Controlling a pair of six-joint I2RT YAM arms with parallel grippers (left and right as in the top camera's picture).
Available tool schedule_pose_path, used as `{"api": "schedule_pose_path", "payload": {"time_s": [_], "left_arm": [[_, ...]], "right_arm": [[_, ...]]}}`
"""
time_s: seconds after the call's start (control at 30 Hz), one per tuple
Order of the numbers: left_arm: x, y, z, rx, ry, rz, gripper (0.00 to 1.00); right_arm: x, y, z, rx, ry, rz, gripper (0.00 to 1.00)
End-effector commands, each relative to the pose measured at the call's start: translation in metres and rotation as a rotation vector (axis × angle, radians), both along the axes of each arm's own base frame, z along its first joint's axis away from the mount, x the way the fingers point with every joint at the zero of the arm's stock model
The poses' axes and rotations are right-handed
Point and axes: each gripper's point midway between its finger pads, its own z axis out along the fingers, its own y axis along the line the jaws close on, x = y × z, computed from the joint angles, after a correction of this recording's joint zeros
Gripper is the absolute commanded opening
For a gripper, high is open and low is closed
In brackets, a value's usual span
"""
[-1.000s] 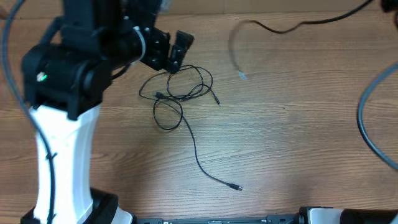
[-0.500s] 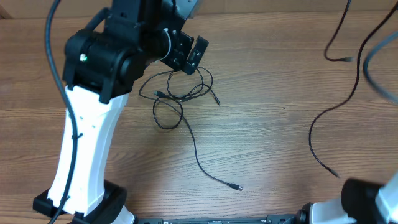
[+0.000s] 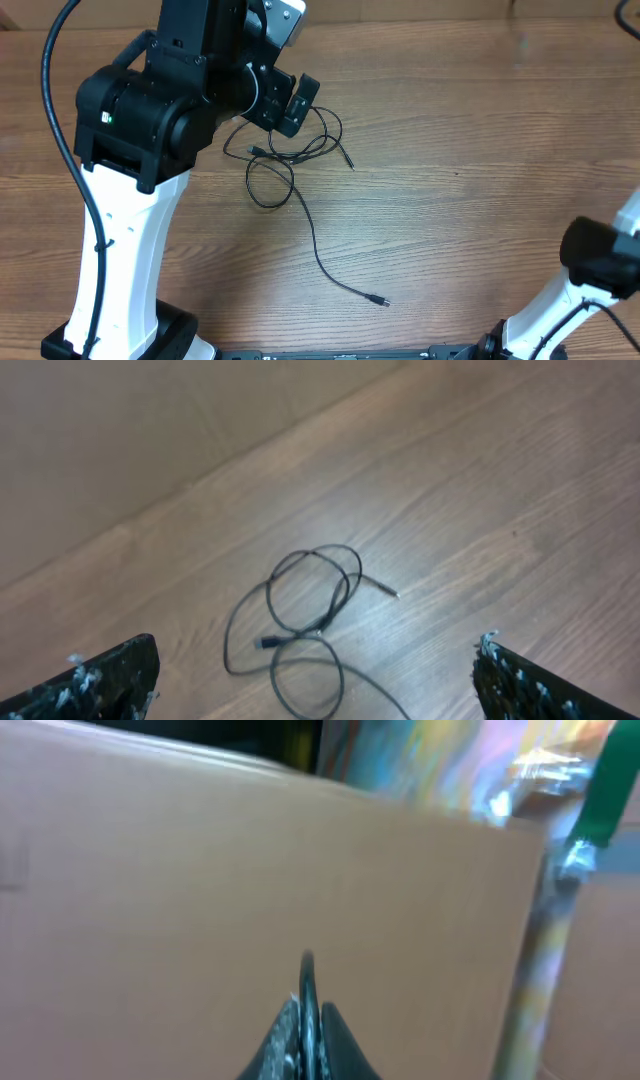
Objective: Untangle cables
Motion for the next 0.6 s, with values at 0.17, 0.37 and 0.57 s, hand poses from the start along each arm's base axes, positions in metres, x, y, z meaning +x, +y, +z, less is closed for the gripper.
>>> {"api": "schedule_pose_path", "payload": {"time_s": [0.17, 0.37, 0.57], "left_arm": [[0.018, 0.004, 0.027, 0.02, -0.153, 0.015, 1.0], [0.034, 0.011, 0.045, 0.023, -0.246, 0.082, 1.0], [0.037, 0.01, 0.049, -0.001, -0.255, 0.096, 1.0]], "right_arm": [[0.03, -0.114, -0.063, -0.184, 0.06, -0.372, 0.04], [0.031, -0.233, -0.179, -0.145, 0.31, -0.516, 0.04], [0.03, -0.282, -0.291, -0.005, 0.541, -0.475, 0.04]]}}
